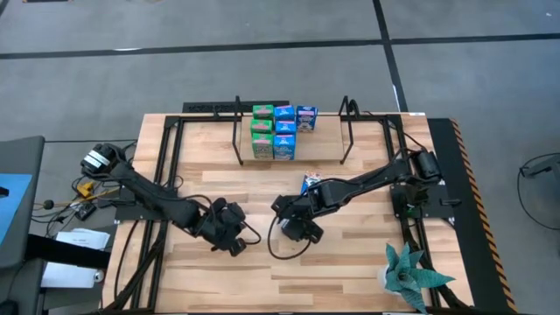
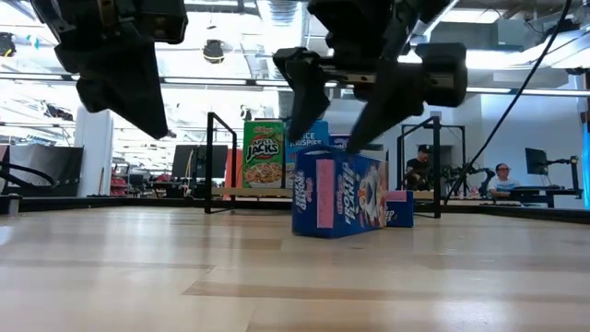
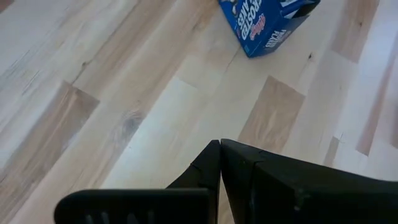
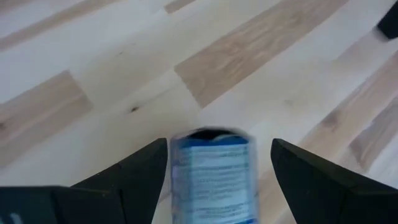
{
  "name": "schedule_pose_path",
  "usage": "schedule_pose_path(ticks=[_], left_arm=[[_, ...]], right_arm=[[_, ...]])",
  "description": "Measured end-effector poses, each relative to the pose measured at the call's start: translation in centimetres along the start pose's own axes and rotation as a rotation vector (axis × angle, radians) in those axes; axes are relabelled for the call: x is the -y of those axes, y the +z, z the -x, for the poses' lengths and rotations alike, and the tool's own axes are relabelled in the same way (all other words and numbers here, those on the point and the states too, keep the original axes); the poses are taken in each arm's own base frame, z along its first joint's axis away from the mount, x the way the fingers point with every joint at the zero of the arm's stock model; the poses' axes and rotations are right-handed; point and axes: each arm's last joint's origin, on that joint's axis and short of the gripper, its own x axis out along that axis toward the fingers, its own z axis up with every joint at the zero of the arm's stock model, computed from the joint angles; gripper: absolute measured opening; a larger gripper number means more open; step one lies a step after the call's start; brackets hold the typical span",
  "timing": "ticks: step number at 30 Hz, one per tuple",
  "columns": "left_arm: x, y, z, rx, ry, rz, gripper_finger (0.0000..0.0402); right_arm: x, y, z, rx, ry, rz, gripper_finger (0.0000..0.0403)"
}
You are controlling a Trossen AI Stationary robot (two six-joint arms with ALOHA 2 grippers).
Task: Stack cereal on shelf
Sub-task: Put the left blue cereal box on the shelf aligned with the other blue cereal box
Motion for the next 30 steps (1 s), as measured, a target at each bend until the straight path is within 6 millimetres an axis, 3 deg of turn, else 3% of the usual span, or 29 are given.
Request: schedule_pose_path(ticks=[20, 27, 30], left_arm=[[0.0, 0.0, 0.1, 0.043, 0.028, 0.02, 0.0], [0.0, 0.0, 0.1, 0.042, 0.031, 0.018, 0.0], [0.0, -0.1, 0.1, 0.042, 0.035, 0.021, 0.0]], right_arm=[[0.4, 0.4, 0.5, -0.002, 0.001, 0.018, 0.031], [0.3, -0.3, -2.4, -0.062, 0.025, 0.014, 0.031], [0.1, -0.4, -2.2, -0.093, 0.031, 0.012, 0.031]])
